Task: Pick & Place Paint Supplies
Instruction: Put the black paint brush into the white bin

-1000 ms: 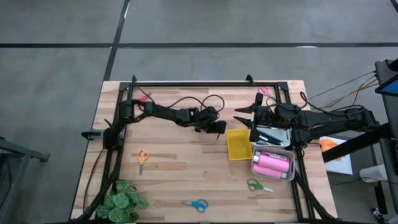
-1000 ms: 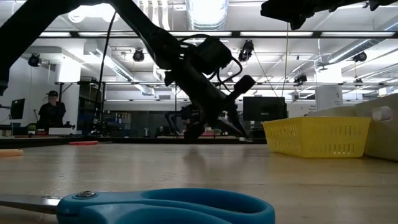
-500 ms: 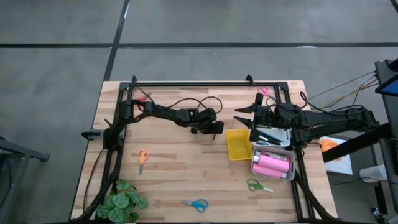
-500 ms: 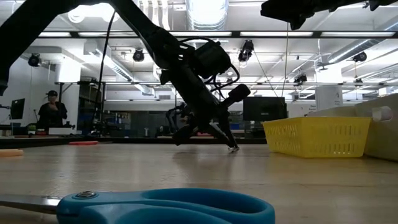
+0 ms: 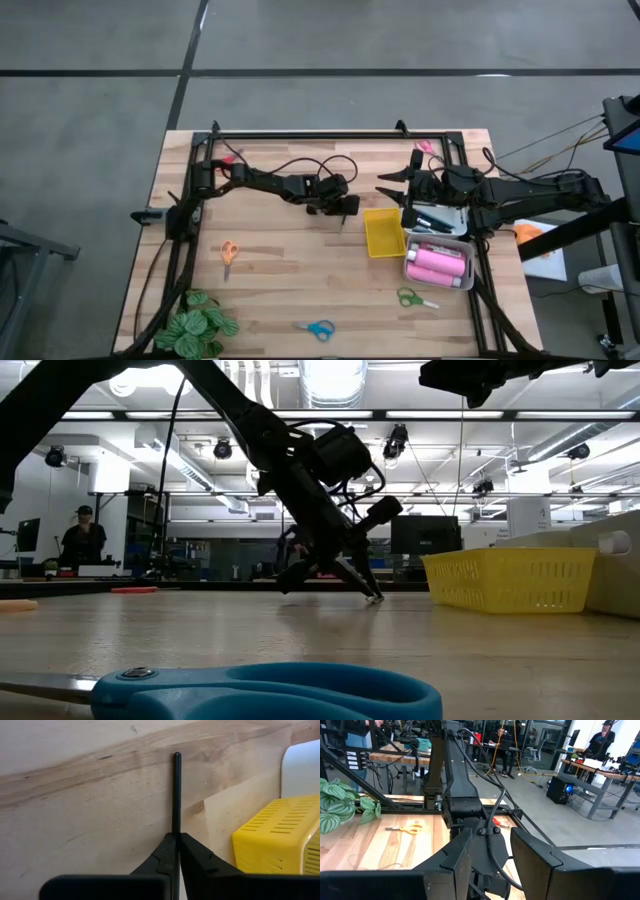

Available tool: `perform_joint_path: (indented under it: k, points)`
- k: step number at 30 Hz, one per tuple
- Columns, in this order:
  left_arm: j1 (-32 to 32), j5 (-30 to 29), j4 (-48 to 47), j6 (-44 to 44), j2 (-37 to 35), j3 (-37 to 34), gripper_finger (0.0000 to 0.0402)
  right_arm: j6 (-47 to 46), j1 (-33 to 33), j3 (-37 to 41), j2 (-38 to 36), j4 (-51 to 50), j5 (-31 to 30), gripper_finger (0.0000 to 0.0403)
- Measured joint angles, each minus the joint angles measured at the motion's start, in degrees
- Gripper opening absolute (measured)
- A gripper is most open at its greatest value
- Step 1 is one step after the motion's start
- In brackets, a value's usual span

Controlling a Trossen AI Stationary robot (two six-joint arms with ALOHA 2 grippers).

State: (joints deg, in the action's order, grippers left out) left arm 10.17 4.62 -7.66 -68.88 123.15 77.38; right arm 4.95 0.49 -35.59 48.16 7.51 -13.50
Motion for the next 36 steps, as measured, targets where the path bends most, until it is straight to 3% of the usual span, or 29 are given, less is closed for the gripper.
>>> perform_joint_path:
  k: [8,15,22,26,36]
  points:
    - [0.0,0.9,0.1,-0.1,-0.1,0.0,0.0069,0.0,0.0,0.0,0.0,0.0,0.0,0.0134]
    - [0.4,2.8,0.1,0.2,-0.1,0.0,0.0072,0.0,0.0,0.0,0.0,0.0,0.0,0.0134]
    - [1.9,8.8,-1.1,5.4,-0.7,-0.1,0.0072,0.0,0.0,0.0,0.0,0.0,0.0,0.0134]
    - [3.3,10.2,-4.1,7.9,-3.0,-0.1,0.0072,0.0,0.0,0.0,0.0,0.0,0.0,0.0134]
    - [6.4,8.9,-4.9,23.4,-14.9,-2.4,0.0072,0.0,0.0,0.0,0.0,0.0,0.0,0.0134]
